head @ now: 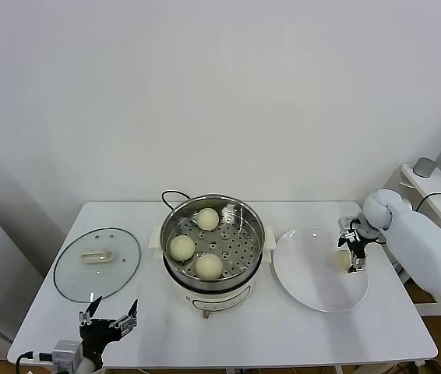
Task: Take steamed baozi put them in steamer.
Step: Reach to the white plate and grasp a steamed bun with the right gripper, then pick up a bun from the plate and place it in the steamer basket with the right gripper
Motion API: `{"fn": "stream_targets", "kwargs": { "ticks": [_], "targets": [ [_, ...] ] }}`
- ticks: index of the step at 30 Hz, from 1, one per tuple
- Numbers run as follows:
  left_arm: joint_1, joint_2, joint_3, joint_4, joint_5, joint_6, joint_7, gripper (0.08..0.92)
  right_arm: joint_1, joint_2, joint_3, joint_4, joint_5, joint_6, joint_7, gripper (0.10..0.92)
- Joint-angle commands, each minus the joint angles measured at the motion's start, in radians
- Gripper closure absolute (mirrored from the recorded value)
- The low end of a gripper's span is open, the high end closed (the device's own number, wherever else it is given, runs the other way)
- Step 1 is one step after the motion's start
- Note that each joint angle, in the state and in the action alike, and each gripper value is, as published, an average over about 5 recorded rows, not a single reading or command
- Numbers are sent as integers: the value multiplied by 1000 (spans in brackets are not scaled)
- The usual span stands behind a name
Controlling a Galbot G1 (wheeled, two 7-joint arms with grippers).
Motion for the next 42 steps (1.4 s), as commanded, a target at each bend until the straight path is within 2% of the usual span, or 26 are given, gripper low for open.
{"fn": "stream_targets", "kwargs": {
  "ticks": [1,15,18,24,31,37,42],
  "targets": [
    [0,-24,1,3,0,0,0,177,-16,12,19,-17,-30,2,16,203],
    [-2,-24,1,6,0,-1,0,177,-23,19,27,-23,-25,-1,31,205],
    [-3,-24,1,8,0,-2,0,177,-22,16,26,-20,-17,-2,27,247],
    [-11,-23,3,14,-2,-2,-1,177,0,-8,8,15,38,-26,8,414],
    [-39,-18,7,29,9,-11,-8,177,180,-144,-214,212,288,-161,-5,596],
    [-51,-15,8,30,52,-23,-27,177,490,-215,-536,400,543,-322,-9,617],
    [-57,-15,3,27,72,-20,-46,177,741,-169,-770,519,728,-446,3,613]
  ]
}}
